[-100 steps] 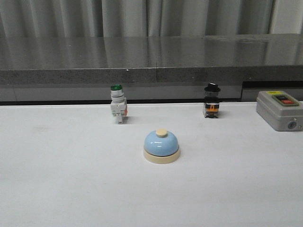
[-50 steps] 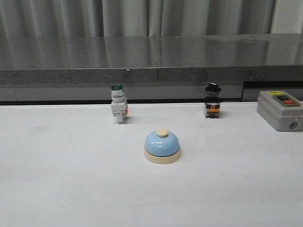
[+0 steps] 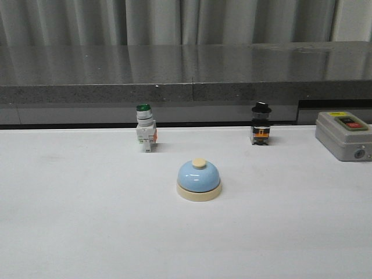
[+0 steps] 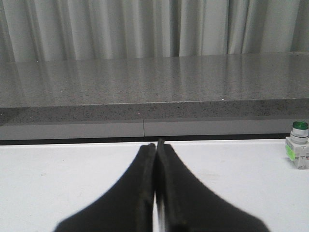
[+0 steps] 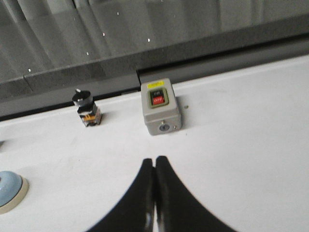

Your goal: Place and press bell with both arms

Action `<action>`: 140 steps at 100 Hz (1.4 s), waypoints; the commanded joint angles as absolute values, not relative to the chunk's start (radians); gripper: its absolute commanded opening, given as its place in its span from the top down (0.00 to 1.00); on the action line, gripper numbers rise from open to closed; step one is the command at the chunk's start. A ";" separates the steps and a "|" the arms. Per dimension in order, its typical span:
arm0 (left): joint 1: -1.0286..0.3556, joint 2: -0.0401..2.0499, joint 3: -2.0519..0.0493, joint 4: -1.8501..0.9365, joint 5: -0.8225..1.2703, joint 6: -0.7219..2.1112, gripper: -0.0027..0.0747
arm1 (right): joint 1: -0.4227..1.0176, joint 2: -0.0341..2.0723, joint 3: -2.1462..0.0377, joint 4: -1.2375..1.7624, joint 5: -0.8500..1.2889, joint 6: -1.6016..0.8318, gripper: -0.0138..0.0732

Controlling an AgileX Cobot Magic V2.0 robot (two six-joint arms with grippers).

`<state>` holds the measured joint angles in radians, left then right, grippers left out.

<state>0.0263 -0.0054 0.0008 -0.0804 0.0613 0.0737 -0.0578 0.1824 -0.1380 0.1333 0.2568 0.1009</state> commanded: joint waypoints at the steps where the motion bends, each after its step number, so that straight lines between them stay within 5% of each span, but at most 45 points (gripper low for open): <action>1: 0.023 -0.034 0.044 -0.082 -0.012 0.070 0.99 | -0.062 0.271 -0.226 0.146 0.245 0.101 0.91; 56: 0.023 -0.034 0.044 -0.082 -0.012 0.070 0.99 | 0.014 0.820 -0.574 0.166 0.503 -0.010 0.91; 140: 0.023 -0.034 0.044 -0.082 -0.012 0.070 0.99 | 0.506 1.601 -1.265 0.201 0.718 -0.108 0.91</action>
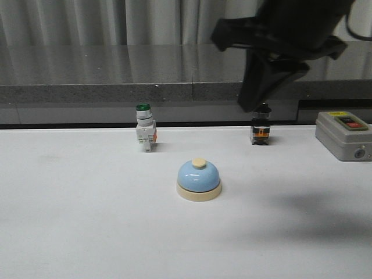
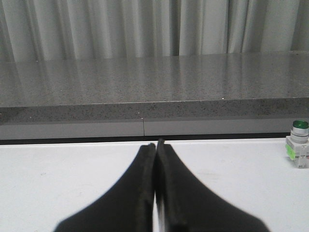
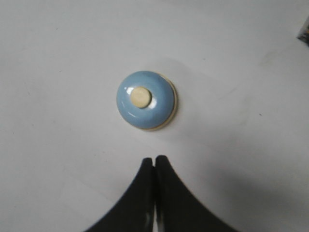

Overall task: Place and press bell with both arms
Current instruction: 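Move the right gripper above the bell's cream button, then press down on the bell button with the closed right gripper, then raise the right gripper off the bell and withdraw it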

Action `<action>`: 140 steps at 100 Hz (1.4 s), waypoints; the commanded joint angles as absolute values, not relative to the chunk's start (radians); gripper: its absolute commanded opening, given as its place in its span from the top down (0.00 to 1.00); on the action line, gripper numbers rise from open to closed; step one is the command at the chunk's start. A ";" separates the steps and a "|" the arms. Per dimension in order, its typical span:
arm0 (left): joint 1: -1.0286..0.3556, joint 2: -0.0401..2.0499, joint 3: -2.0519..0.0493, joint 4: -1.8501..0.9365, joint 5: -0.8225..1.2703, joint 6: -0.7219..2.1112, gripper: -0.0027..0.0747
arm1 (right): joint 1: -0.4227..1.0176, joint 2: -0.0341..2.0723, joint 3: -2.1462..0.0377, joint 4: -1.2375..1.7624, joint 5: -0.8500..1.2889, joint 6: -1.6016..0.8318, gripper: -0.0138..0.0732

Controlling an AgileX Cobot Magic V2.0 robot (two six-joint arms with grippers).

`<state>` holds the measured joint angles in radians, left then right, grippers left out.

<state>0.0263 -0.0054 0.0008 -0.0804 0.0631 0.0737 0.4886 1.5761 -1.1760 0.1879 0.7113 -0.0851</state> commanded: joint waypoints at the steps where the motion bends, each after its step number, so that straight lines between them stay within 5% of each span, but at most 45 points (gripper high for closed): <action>1: 0.023 -0.034 0.044 -0.082 -0.012 0.070 0.99 | 0.509 1.614 -1.277 0.201 0.721 -0.108 0.91; 75: 0.023 -0.034 0.044 -0.082 -0.012 0.070 0.99 | 0.553 1.993 -1.601 0.131 0.931 -0.115 0.91; 140: 0.023 -0.034 0.044 -0.082 -0.012 0.070 0.99 | 0.497 1.787 -1.593 0.131 0.979 -0.101 0.91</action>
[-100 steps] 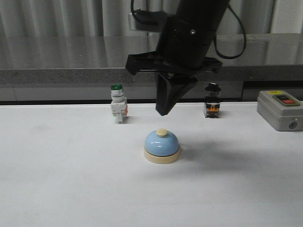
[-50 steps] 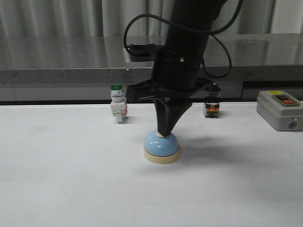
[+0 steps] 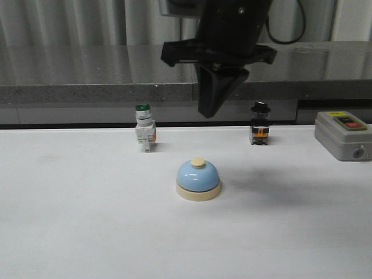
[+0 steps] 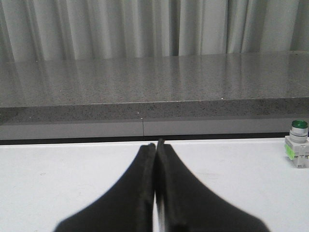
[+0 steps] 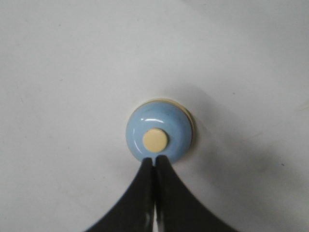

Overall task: Place and press bell with both arms
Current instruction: 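Raise the right gripper off the bell and withdraw it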

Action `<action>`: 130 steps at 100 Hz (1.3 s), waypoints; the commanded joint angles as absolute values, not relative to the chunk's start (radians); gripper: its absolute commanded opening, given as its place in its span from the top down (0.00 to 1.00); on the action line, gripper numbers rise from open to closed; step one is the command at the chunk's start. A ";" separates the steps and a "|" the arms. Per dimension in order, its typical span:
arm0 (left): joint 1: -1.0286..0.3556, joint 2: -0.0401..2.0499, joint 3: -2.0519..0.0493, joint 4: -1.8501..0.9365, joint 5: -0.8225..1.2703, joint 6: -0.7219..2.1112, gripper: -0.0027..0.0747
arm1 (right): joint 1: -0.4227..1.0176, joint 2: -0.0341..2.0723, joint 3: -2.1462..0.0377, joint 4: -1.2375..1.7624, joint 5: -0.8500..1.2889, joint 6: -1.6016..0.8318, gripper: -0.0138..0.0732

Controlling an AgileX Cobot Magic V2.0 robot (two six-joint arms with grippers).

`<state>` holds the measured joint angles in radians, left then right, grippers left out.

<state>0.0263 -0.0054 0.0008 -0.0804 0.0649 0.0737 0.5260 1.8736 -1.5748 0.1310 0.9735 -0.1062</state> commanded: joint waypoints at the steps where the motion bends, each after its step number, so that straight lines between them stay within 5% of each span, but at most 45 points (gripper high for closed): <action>1: 0.023 -0.034 0.044 -0.082 -0.012 0.070 0.99 | 0.491 1.781 -1.590 0.131 0.979 -0.100 0.91; 89: 0.023 -0.034 0.044 -0.082 -0.012 0.070 0.99 | 0.042 1.298 -1.042 0.131 0.854 -0.031 0.91; 130: 0.023 -0.034 0.044 -0.082 -0.012 0.070 0.99 | -0.051 1.009 -0.793 0.131 0.783 -0.031 0.91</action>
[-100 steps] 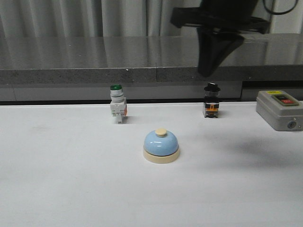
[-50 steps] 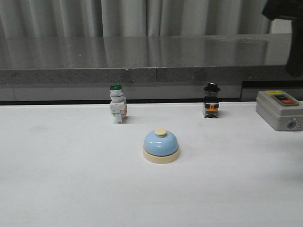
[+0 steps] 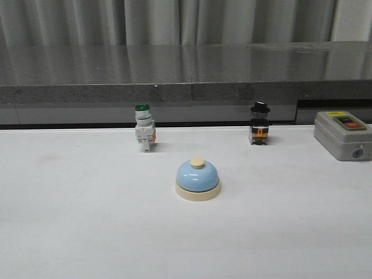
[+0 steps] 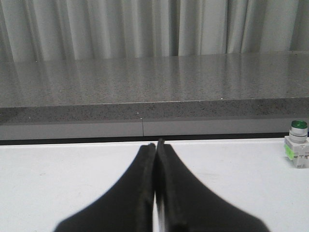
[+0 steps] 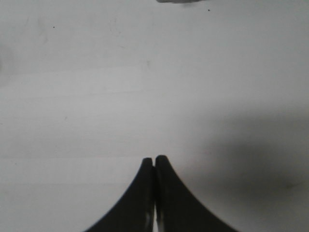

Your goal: Place and press bell with both arms

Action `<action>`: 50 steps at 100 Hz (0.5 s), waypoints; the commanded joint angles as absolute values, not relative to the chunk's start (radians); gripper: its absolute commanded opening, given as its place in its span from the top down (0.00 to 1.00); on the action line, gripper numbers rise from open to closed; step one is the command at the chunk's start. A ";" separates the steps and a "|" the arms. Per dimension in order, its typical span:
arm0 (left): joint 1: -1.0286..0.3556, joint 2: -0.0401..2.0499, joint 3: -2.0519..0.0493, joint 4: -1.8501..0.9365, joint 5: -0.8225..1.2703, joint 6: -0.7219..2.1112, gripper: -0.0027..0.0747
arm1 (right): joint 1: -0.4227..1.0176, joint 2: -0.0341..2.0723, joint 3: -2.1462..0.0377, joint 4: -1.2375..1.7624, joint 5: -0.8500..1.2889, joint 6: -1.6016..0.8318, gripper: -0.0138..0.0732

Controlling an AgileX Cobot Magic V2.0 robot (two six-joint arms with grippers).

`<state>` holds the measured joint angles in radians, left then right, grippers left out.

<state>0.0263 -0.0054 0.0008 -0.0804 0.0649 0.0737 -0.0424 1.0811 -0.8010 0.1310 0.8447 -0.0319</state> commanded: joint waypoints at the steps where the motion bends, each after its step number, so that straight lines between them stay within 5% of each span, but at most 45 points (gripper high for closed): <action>1: 0.023 -0.034 0.044 -0.082 -0.012 0.070 0.99 | -0.051 1.004 -0.789 0.131 0.780 -0.031 0.91; 50: 0.023 -0.034 0.044 -0.082 -0.012 0.070 0.99 | -0.051 0.592 -0.601 0.136 0.711 -0.031 0.91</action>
<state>0.0263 -0.0054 0.0008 -0.0804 0.0649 0.0737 -0.0440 0.6591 -0.5960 0.1310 0.7820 -0.0310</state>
